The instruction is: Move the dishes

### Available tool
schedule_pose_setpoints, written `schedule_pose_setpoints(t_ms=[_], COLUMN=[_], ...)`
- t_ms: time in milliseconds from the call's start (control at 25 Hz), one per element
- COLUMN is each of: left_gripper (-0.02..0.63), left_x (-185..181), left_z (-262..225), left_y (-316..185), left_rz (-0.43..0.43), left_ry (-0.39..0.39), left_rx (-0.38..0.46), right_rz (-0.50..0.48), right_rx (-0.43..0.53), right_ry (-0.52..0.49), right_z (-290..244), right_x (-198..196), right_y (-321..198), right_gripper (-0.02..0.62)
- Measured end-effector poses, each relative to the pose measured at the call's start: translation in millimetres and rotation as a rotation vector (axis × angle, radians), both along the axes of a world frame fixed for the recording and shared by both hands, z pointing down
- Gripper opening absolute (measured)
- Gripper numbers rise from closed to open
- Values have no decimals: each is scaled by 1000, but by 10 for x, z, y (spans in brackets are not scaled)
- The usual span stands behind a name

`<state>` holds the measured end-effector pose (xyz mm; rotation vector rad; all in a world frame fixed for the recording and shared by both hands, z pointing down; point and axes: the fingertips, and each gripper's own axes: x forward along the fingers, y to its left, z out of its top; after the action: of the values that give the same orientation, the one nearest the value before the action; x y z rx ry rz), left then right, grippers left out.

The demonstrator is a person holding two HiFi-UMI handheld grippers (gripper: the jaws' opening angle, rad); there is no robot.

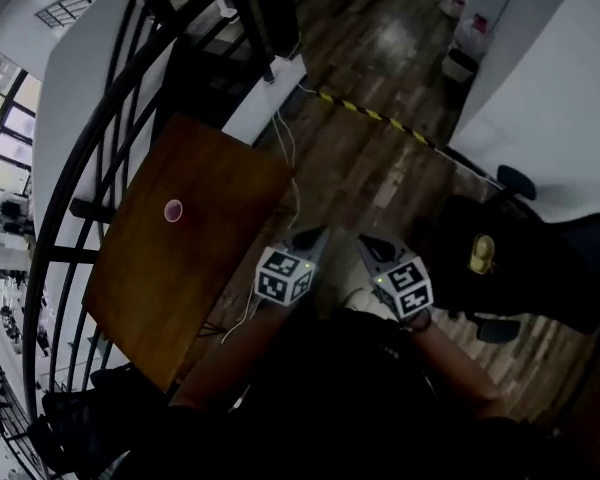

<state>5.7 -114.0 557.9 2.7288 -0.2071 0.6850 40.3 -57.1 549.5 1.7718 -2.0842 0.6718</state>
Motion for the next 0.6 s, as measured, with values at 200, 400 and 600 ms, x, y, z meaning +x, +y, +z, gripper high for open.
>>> schedule_pose_setpoints(t_ms=[200,400,600], left_gripper=[-11,-9,-11], left_x=[866,1574,2092], left_z=[-10,-17,82], left_y=[711,1432,2046], left_rz=[161,357,555], left_ry=[17,20,10], left_rx=[2,14,1], right_rz=[163,356,547], right_rx=[3,8,3], right_ry=[9,-3,8], right_z=[12,52,128], right_x=[725,1296,1758], right_y=[814,1584,2184], right_gripper=[11,11,11])
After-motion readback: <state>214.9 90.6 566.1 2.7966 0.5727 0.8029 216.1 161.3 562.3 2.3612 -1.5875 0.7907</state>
